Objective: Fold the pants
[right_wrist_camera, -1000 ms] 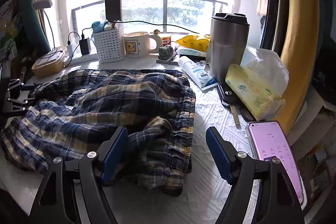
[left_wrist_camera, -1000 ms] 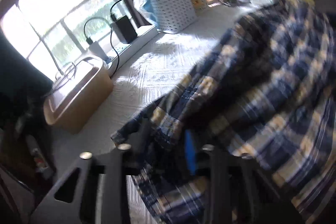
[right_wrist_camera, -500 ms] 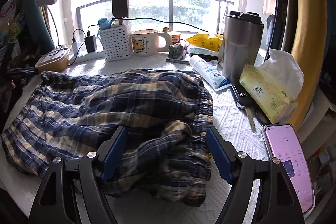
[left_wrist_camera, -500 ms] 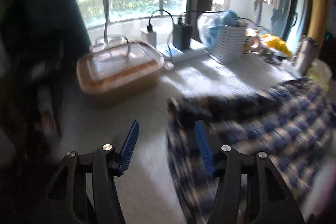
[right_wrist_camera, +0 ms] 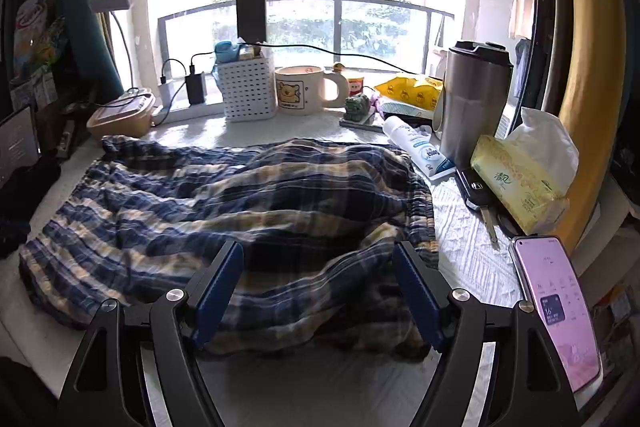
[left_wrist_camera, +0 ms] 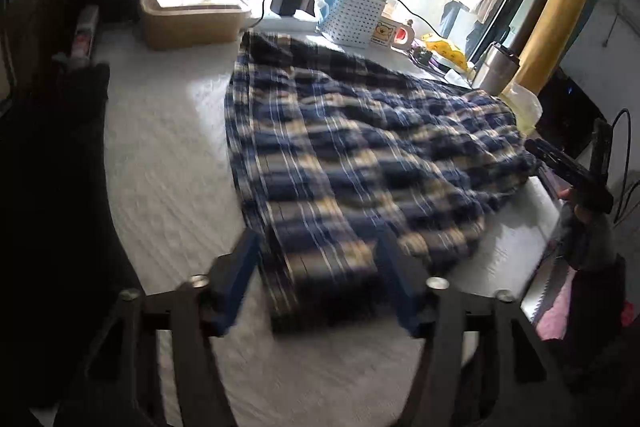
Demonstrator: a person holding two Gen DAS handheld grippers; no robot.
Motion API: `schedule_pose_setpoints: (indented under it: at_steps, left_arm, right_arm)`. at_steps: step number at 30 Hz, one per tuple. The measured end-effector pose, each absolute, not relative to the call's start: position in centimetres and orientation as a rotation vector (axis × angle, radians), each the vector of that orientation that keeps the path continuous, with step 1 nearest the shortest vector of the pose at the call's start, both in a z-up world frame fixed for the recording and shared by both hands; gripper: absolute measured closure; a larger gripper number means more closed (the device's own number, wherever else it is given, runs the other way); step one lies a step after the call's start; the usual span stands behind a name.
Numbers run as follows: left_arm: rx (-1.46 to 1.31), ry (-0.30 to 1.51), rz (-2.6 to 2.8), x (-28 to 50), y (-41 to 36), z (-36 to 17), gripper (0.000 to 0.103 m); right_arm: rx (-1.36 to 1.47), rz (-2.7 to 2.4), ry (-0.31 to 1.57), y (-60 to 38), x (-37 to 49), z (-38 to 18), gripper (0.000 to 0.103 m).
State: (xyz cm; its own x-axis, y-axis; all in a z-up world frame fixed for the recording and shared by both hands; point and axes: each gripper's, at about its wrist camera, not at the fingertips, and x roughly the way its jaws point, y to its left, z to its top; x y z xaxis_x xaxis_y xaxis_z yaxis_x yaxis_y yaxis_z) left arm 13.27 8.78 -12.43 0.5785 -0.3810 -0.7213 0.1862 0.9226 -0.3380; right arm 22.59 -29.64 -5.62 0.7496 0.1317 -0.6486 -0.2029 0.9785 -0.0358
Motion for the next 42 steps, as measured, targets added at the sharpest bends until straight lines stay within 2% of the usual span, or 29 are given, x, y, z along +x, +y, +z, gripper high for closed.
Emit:
schedule_pose_setpoints:
  at_steps: [5,9,13,14,15,16,17,18,22,29,35,36,38,39,40,42]
  left_arm:
    - [-0.285,0.918,-0.318,12.8,8.5,-13.5,0.031]
    - [-0.299,0.850,-0.333,12.2,8.2,-13.0,0.031]
    - [-0.288,0.875,-0.336,13.0,7.3,-13.8,0.035]
    - [-0.281,0.884,-0.336,13.2,7.1,-14.1,0.039]
    - [-0.270,0.884,-0.330,13.2,6.9,-14.5,0.053]
    - [-0.261,0.868,-0.311,13.1,7.0,-14.5,0.079]
    - [-0.274,0.877,-0.320,13.2,7.2,-14.6,0.096]
    - [-0.295,0.867,-0.331,13.1,7.5,-14.5,0.099]
    - [-0.340,0.801,-0.368,11.8,8.4,-12.7,0.099]
    - [-0.329,0.804,-0.388,9.4,9.2,-10.0,0.099]
    - [-0.305,0.948,-0.333,9.6,9.3,-13.4,0.095]
    - [-0.306,0.983,-0.338,9.6,9.2,-14.0,0.088]
    - [-0.310,0.986,-0.356,9.2,9.4,-14.0,0.080]
    - [-0.298,0.984,-0.360,9.2,9.7,-13.7,0.068]
    - [-0.285,0.970,-0.347,9.2,10.1,-13.3,0.050]
    - [-0.280,0.922,-0.305,9.8,11.3,-11.8,0.041]
  right_arm:
    - [-0.099,0.185,0.696,-29.4,21.2,-5.3,0.025]
    - [-0.097,0.179,0.690,-29.4,20.0,-4.8,0.025]
    - [-0.096,0.171,0.689,-29.5,19.4,-4.6,0.025]
    - [-0.094,0.170,0.690,-29.5,19.3,-4.6,0.025]
    - [-0.094,0.168,0.690,-29.5,19.2,-4.6,0.025]
    - [-0.095,0.167,0.690,-29.5,19.1,-4.6,0.025]
    - [-0.095,0.167,0.690,-29.6,19.0,-4.6,0.025]
    - [-0.094,0.166,0.691,-29.6,19.0,-4.6,0.025]
    - [-0.095,0.162,0.694,-29.6,19.1,-4.6,0.025]
    - [-0.093,0.188,0.701,-29.3,19.6,-4.8,0.025]
    - [-0.064,0.207,0.724,-28.8,19.8,-5.8,0.025]
    - [-0.065,0.217,0.728,-28.6,19.7,-5.9,0.025]
    - [-0.076,0.230,0.732,-28.2,19.6,-5.9,0.025]
    - [-0.082,0.236,0.732,-28.0,19.6,-5.9,0.025]
    - [-0.082,0.241,0.730,-28.0,19.5,-5.8,0.025]
    - [-0.074,0.250,0.724,-27.9,19.6,-5.6,0.025]
